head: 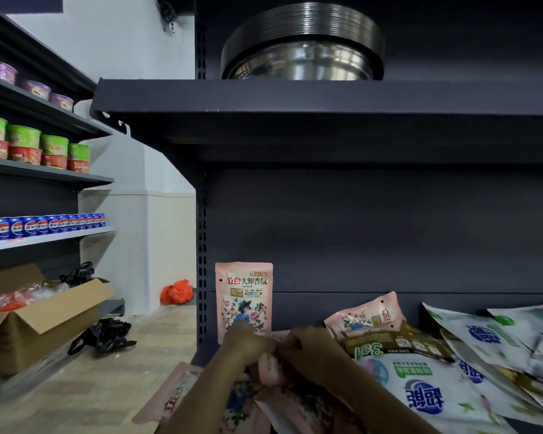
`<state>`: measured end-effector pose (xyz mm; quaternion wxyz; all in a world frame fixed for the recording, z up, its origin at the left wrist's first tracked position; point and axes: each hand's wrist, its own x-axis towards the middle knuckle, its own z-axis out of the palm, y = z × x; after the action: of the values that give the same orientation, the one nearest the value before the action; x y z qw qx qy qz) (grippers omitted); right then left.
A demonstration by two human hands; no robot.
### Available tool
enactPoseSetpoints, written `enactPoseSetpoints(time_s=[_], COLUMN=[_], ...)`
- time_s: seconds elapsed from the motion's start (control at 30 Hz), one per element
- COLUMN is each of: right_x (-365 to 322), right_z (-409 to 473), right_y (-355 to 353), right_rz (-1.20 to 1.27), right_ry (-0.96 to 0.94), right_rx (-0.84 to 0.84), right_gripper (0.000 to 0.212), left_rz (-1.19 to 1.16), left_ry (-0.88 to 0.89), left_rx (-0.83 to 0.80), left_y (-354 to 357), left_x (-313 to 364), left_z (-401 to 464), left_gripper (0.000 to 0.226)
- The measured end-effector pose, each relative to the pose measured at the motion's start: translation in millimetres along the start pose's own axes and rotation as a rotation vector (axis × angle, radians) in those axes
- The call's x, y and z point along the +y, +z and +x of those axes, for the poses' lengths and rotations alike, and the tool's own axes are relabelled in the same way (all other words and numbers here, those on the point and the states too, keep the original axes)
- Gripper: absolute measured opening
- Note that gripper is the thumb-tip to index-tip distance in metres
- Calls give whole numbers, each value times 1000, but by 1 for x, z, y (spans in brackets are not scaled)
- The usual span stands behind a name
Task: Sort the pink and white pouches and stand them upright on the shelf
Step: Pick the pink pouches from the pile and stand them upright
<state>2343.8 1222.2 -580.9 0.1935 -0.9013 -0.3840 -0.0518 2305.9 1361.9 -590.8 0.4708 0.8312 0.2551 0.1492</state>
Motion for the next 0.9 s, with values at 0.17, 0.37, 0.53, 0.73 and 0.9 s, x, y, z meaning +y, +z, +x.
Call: enactPoseSetpoints(time_s=[0.17, 0.37, 0.53, 0.73, 0.9], right_x=[7, 8, -14, -25, -24], right_z=[-8, -16, -23, -15, -5], right_y=[-3, -3, -13, -14, -9], right_rz=[147, 405, 1010, 1328, 1122], right_ry=[87, 105, 30, -53, -97], right_rx=[128, 101, -37, -22, 4], right_gripper=[23, 38, 34, 46, 52], left_rz=[50, 142, -267, -447, -96], left_ry=[297, 696, 678, 521, 410], left_rx=[260, 542, 554, 418, 387], left_y=[5, 4, -5, -13, -30], left_x=[24, 47, 53, 33, -7], left_z=[-18, -43, -56, -62, -50], left_gripper=[25, 21, 28, 34, 43])
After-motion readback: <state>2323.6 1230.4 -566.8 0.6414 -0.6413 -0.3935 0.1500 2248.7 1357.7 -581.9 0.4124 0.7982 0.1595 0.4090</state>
